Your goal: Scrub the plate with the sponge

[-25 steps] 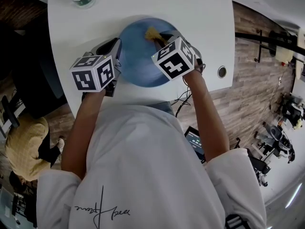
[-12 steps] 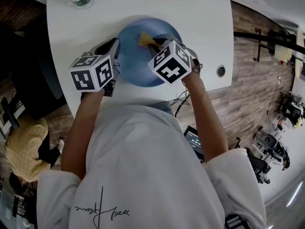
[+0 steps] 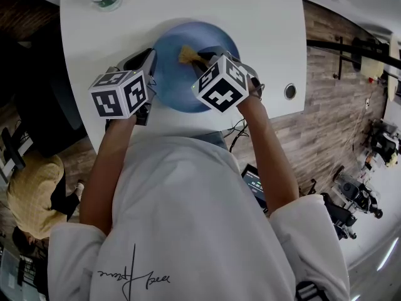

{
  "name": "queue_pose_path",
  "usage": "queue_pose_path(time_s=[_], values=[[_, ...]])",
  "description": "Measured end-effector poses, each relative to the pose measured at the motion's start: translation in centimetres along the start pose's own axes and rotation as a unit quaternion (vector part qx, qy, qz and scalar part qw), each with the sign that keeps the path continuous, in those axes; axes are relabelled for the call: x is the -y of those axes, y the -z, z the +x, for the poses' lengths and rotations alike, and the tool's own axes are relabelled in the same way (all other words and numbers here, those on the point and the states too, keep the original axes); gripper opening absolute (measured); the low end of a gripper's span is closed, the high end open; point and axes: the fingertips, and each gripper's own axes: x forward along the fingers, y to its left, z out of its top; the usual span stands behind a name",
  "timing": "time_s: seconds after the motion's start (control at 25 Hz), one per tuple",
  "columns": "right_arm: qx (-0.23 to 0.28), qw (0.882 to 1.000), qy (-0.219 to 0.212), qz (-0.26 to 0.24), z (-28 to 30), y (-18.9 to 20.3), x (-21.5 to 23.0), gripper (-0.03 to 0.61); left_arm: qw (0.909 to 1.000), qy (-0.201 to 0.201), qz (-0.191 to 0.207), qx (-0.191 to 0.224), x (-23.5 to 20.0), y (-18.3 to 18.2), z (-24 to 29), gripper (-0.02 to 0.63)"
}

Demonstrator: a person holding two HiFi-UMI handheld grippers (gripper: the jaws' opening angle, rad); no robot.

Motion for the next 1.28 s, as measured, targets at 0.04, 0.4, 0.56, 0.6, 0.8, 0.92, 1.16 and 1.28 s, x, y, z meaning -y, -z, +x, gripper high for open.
queue_pose_path(time_s=[0.04,0.4,0.56,0.6,0.8,0.92,1.16,1.28], values=[[0.0,1.0,-0.002,-0.002,-0.1,0.0,-0.2,0.04,1.0,0.0,0.0,0.0,0.0,0.0,0.0,0.017],[0.0,1.0,-0.014,-0.006,-0.3,0.6,-1.7,0.04,1.0,0.001,0.0,0.0,0.1,0.0,0.0,0.017],[0.001,1.0,-0.021,0.001,-0.5,1.0,-2.5,0.041,1.0,0.002,0.0,-0.001,0.2,0.0,-0.1,0.017],[0.001,1.0,-0.023,0.002,-0.6,1.0,-2.6,0.04,1.0,0.003,0.0,-0.001,0.2,0.0,-0.1,0.017],[0.001,1.0,-0.027,0.001,-0.7,1.2,-3.3,0.041,1.0,0.002,0.002,0.001,0.2,-0.1,0.0,0.017],[0.0,1.0,-0.03,0.002,-0.9,1.5,-4.0,0.041,1.0,0.004,0.001,0.0,0.4,0.1,-0.1,0.015],[-0.001,0.999,-0.041,0.006,-0.9,1.7,-4.9,0.041,1.0,0.004,0.003,-0.001,0.2,0.0,-0.1,0.015],[-0.002,0.998,-0.054,0.008,-1.1,2.0,-5.5,0.041,1.0,0.004,0.004,-0.001,0.4,0.1,-0.2,0.015]])
